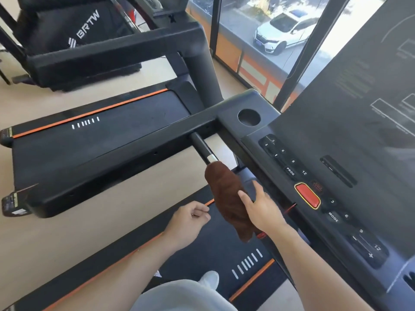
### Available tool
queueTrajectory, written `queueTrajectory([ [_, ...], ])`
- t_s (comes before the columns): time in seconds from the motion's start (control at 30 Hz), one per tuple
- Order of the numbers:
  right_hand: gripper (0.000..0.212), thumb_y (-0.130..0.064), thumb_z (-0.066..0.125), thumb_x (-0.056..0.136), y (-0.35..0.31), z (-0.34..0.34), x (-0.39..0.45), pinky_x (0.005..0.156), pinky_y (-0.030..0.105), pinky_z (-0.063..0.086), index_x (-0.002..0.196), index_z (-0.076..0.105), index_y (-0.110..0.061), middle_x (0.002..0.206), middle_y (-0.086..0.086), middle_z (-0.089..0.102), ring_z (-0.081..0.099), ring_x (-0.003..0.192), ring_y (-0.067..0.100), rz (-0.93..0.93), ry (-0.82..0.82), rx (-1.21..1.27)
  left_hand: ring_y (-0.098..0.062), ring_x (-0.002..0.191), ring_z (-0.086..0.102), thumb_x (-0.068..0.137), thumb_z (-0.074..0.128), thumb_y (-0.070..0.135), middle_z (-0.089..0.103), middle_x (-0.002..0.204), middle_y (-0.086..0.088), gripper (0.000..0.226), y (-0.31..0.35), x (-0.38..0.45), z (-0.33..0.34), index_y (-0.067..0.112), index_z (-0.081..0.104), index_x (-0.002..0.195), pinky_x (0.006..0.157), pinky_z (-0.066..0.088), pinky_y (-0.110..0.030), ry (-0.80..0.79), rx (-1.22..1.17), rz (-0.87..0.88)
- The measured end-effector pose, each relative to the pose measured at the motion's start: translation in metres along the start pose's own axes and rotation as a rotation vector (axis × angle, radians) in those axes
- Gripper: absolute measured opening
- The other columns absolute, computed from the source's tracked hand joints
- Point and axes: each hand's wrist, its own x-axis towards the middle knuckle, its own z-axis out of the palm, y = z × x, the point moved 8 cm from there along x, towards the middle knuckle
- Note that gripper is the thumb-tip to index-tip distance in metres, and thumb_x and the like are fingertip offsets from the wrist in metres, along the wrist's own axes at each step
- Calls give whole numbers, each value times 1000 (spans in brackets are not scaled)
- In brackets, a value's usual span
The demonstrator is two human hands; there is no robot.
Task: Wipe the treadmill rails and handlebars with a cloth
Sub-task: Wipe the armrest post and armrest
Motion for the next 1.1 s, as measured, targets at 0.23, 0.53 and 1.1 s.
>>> queueTrajectory([
  [0.23, 53, -67, 41, 99, -13, 2, -5, 91, 44, 52, 142, 52, -38, 122, 3, 73, 66, 113, 33, -10, 95, -198, -1, 94, 67, 91, 68, 31, 72, 98, 14, 11, 2, 18, -23, 32, 69, 101, 92, 54, -30, -54, 34, 20],
  [0.53, 57, 4, 77, 84, -131, 20, -61, 78, 28, 60, 101, 77, -50, 98, -32, 74, 73, 85, -2, -481, 216, 122, 1, 106, 64, 72, 62, 82, 71, 111, 18, 61, 7, 33, -82, 35, 68, 111, 102, 51, -33, -54, -211, 34],
  [1.1, 48, -75, 74, 72, -312, 186, -67, 62, 27, 42, 93, 67, -34, 74, -12, 66, 61, 67, 11, -417, -758, -504, -11, 59, 52, 77, 84, 45, 58, 60, 4, 38, -93, -23, -303, 22, 61, 57, 63, 41, -27, 46, -273, -58],
])
